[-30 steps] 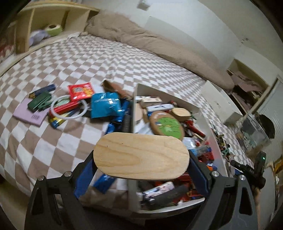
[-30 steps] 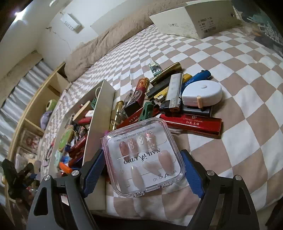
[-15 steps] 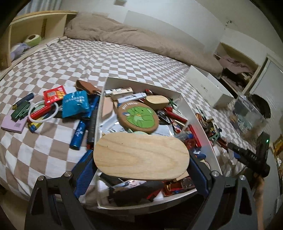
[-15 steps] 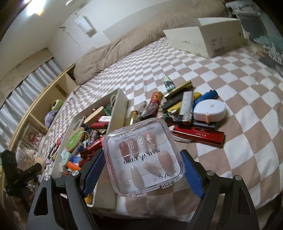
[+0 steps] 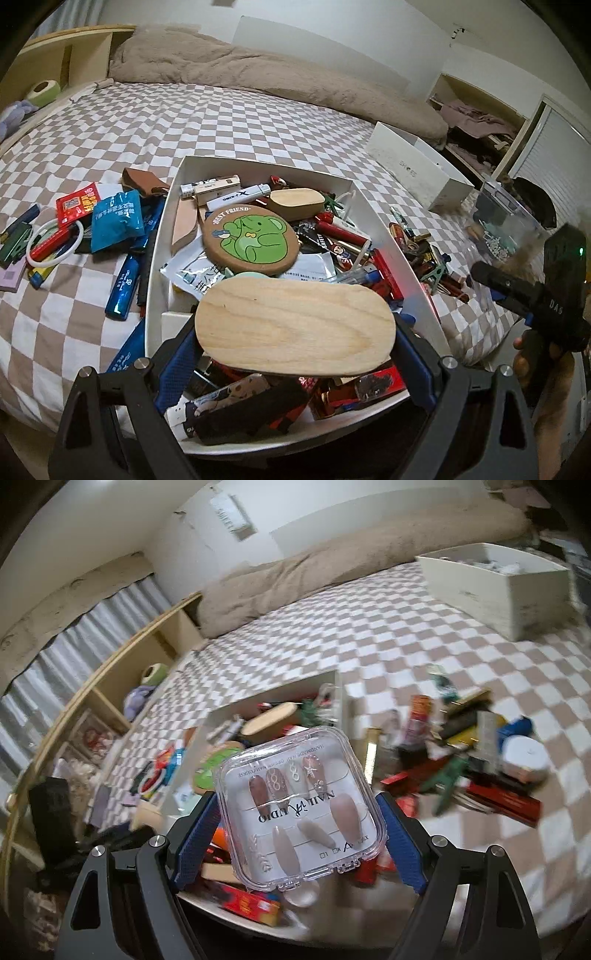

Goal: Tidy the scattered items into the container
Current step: 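Lift nail-tip case and wooden lid and carry both toward the tray, then lower the clear nail-tip case into the tray and open the right gripper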

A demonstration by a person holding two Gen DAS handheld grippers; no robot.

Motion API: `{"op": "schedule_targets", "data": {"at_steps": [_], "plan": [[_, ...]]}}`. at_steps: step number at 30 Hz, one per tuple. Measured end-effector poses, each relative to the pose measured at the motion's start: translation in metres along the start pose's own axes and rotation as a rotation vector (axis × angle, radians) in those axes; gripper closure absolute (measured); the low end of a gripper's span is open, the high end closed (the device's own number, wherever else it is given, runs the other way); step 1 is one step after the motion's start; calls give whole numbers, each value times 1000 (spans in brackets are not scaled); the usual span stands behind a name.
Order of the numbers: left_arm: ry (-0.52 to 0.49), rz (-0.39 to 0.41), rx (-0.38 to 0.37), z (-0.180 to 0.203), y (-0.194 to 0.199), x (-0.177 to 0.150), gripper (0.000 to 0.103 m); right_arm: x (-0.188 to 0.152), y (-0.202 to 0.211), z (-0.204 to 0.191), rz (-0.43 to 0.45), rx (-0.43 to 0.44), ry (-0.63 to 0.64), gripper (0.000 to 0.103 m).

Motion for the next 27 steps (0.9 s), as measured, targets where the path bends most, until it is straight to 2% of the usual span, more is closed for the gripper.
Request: {"op": "schedule_targets", "data": {"at_steps": [10, 16, 23, 27], "plan": [[-5, -2, -7, -4, -4, 2, 8, 32, -40, -43, -51, 28, 28, 18], [-2, 10, -5, -9, 0, 3, 8, 50, -82, -60, -74, -84, 68, 18], [22, 44, 15, -21, 11, 11, 8, 50, -118, -70, -111, -125, 70, 18], [38, 60, 19, -28, 15, 18, 8, 44, -133, -76, -146, -177, 108, 18]]}}
Point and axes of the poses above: each gripper's, at about its wrist camera, not at the fingertips, and y roughly against the way its jaws point, z to its right, x to its top, the point moved 1 cm from there along -y, roughly the way its jaws point, and after that the axes turned 11 degrees about -x, right-handed, at the moved point
